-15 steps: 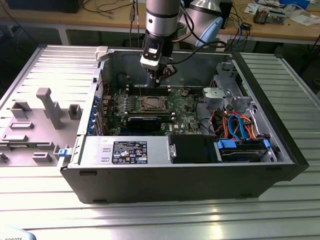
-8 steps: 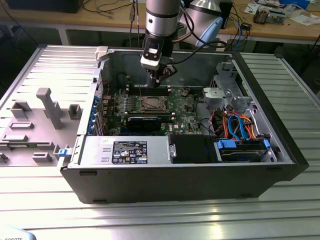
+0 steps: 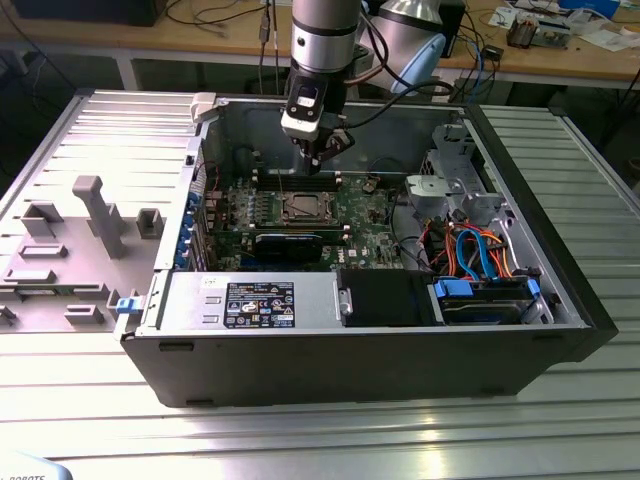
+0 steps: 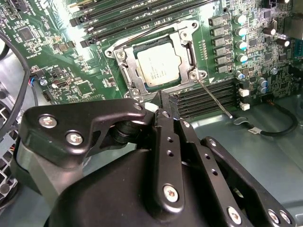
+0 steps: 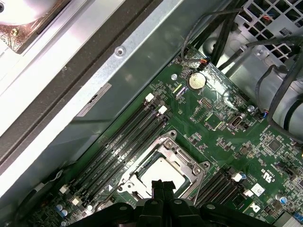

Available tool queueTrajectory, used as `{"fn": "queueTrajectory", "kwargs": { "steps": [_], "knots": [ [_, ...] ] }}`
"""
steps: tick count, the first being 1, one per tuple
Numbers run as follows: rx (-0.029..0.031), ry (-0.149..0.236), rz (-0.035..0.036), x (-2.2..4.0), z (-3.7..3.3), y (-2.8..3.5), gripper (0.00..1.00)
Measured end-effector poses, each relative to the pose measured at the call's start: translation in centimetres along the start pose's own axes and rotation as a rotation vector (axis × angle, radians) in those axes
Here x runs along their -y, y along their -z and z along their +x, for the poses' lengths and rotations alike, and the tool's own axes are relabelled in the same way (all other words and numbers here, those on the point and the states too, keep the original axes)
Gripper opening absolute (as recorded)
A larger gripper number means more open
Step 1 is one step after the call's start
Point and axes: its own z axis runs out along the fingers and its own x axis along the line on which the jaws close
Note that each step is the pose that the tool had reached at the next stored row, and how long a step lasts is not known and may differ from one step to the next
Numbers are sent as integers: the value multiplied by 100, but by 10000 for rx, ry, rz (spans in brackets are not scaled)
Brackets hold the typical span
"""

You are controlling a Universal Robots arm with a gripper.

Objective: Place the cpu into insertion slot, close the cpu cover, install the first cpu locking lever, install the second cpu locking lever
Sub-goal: 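Install the first cpu locking lever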

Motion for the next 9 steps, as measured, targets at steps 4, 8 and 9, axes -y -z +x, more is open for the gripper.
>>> {"fn": "queueTrajectory", "kwargs": {
  "steps": [4,8,9],
  "knots": [
    [-3,495,11,0,0,0,11],
    [-10,1308,33,-1,-1,-1,11],
    [-4,1536,32,-1,-1,-2,11]
  ]
}}
